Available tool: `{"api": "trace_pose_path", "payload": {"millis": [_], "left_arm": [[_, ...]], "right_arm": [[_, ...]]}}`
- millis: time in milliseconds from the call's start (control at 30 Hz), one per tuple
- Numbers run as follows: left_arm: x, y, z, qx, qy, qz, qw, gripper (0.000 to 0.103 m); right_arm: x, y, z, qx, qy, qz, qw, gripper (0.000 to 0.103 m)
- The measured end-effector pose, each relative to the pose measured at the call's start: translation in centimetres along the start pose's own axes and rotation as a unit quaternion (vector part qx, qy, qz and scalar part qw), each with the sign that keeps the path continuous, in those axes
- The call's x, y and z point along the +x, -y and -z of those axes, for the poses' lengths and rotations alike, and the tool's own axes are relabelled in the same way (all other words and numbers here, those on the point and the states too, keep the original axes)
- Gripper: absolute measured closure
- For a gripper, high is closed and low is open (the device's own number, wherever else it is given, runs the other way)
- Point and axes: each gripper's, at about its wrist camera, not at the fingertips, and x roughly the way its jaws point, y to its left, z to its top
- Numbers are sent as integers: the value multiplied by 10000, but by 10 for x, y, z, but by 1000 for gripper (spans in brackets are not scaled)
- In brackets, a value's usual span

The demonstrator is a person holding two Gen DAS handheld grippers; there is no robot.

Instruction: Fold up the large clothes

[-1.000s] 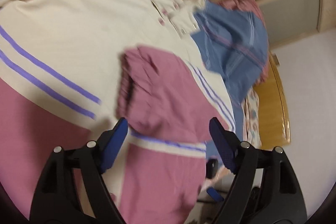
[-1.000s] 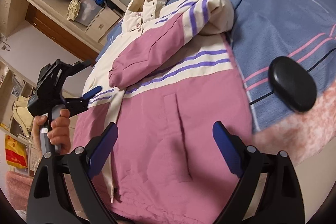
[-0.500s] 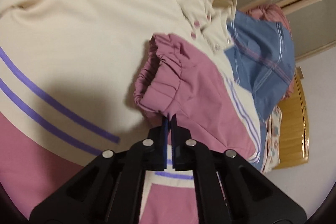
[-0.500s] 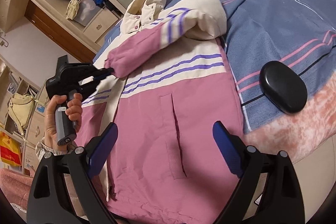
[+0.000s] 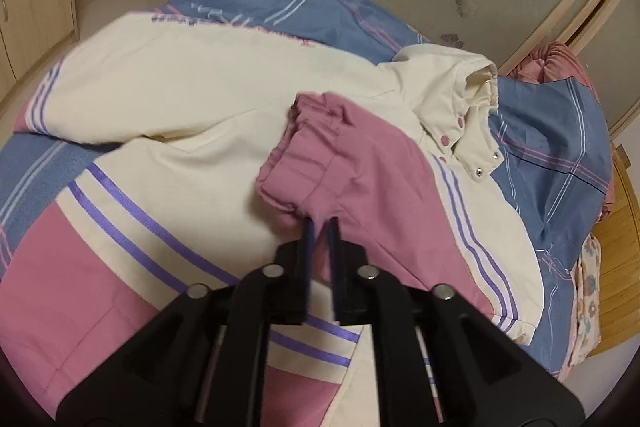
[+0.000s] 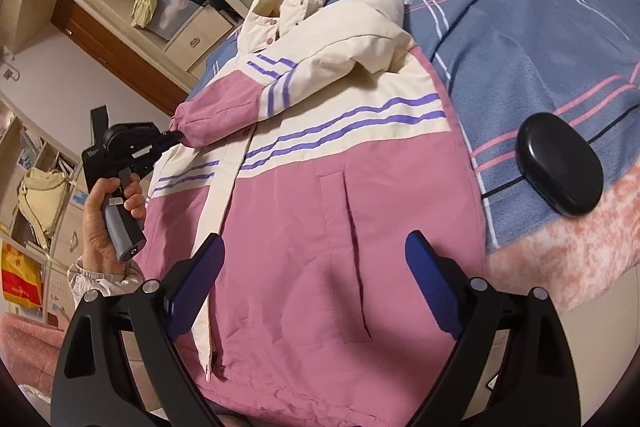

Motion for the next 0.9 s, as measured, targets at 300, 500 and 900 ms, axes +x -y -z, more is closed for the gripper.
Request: {"api": "trace_pose_path", "payload": {"millis": [300,500,900], "left_arm": [[14,34,4,943,-302,-187,9949,78],[62,3,23,579,-957,-174,9936,83],[51,-4,17,551,-932,275,9937,80]], "right_arm": [[9,-18,-5,-244,119,327,9991,11],[2,-45,-51,-741,1043,725,9891,11],[158,1,-140,-348,54,2149,9760,33]]}}
